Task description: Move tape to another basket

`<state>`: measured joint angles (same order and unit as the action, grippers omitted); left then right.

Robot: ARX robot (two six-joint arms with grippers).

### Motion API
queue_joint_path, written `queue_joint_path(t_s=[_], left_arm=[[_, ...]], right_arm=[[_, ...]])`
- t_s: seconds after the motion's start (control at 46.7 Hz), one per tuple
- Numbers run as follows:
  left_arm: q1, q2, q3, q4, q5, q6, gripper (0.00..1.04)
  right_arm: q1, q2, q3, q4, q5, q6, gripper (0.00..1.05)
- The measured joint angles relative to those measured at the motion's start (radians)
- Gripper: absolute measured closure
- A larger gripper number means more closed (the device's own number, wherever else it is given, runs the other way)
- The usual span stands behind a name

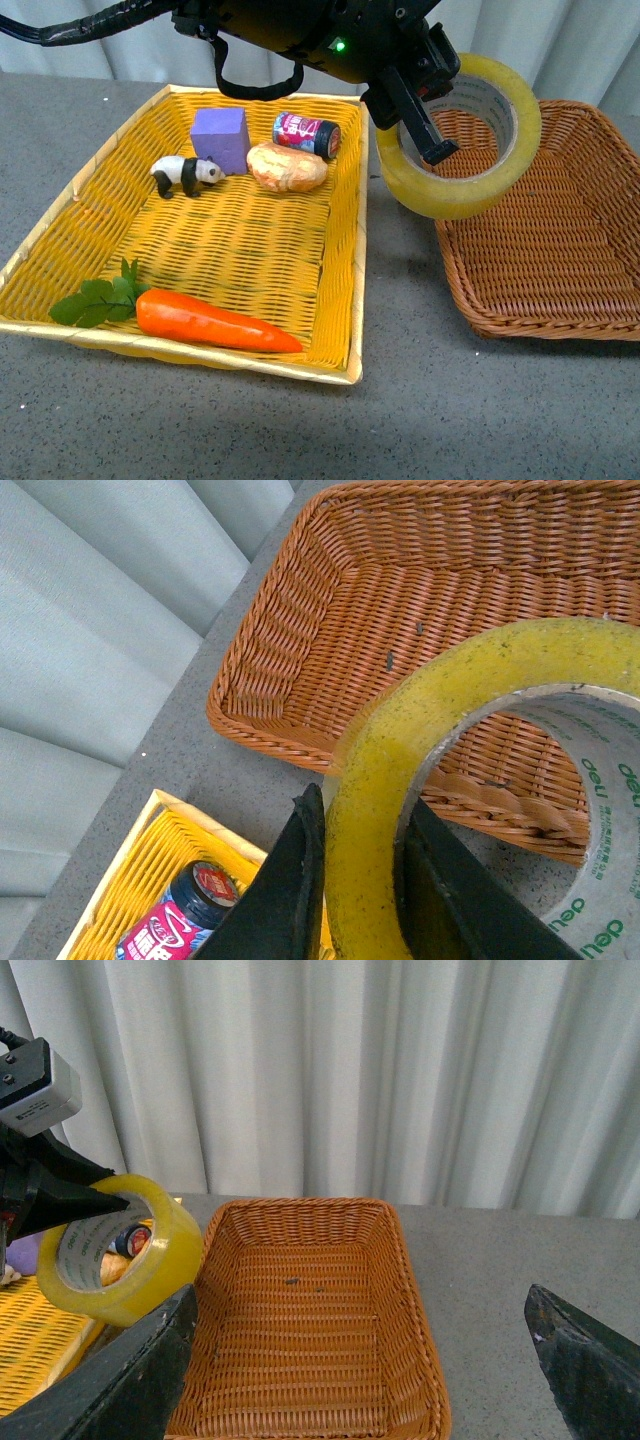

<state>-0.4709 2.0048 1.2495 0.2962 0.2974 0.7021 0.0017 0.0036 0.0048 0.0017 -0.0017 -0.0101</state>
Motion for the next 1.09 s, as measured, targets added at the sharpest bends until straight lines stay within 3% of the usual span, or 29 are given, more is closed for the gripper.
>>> queue_joint_path(t_s=[0.193, 0.3, 0.342, 0.514, 0.685, 1.091], left_arm=[[-0.001, 0.000, 0.000, 0.000, 0.000, 0.001, 0.88], [-0.001, 0.000, 0.000, 0.000, 0.001, 0.002, 0.88], [-0.001, 0.000, 0.000, 0.000, 0.002, 0.002, 0.88], [-0.001, -0.001, 0.000, 0.000, 0.001, 0.002, 0.88], [-0.001, -0.003, 0.000, 0.000, 0.001, 0.002, 0.88], [-0.001, -0.003, 0.000, 0.000, 0.002, 0.002, 0.88]], right_arm=[[0.000, 0.002, 0.000, -0.002, 0.005, -0.002, 0.09], [0.068, 0.132, 0.087, -0.187, 0.211, -0.089, 0.09], [0.072, 0.191, 0.107, -0.201, 0.220, -0.119, 0.09], [0.054, 0.575, 0.280, -0.031, 0.019, -0.192, 0.09], [0.079, 0.840, 0.451, 0.006, -0.113, -0.220, 0.09], [0.151, 1.284, 0.719, -0.032, -0.064, -0.230, 0.09]])
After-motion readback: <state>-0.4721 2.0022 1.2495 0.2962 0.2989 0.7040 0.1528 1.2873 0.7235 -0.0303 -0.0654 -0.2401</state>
